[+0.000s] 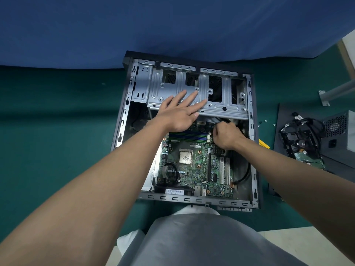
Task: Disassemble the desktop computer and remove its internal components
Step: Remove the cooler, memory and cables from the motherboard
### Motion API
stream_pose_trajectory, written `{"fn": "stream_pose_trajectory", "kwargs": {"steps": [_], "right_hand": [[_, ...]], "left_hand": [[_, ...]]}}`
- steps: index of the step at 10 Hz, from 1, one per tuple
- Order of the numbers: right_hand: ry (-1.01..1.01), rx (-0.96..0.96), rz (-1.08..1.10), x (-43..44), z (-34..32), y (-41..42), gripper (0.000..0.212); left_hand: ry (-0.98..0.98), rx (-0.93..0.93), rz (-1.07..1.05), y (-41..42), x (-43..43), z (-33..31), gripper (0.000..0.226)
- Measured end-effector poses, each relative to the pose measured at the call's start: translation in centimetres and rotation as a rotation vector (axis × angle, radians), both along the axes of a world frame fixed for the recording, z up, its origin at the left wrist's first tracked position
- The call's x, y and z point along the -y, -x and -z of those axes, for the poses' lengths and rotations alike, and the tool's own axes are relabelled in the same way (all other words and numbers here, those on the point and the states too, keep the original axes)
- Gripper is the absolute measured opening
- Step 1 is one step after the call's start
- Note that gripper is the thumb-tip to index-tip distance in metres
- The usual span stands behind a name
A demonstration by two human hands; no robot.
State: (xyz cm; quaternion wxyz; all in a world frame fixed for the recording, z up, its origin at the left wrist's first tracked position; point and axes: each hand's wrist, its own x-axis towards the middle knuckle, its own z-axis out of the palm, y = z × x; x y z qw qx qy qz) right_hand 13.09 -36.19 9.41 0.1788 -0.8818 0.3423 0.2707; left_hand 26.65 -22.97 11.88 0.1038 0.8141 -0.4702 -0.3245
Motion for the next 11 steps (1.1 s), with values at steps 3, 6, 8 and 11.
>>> {"fn": "stream_pose_trajectory", "kwargs": {"steps": [3,6,8,11], "right_hand": [[0.02,0.025,0.069,0.0,-0.1,0.1,0.011],[0.047,0.04,0.078,-0.5,0.3,0.5,0.014],[0.004,0.038,0.137,-0.4,0.1,0.6,0.03],[0.038,0.095,0.167,-1.0,-0.6,1.0,0.017]], "left_hand": [[-0.002,0.004,-0.001,0.0,0.0,0.0,0.046],[-0.004,0.005,-0.003,0.1,0.0,-0.2,0.046],[0.001,0.002,-0.006,0.0,-0.1,-0.2,0.046],[0.002,0.008,0.005,0.0,-0.1,0.0,0.046]]}}
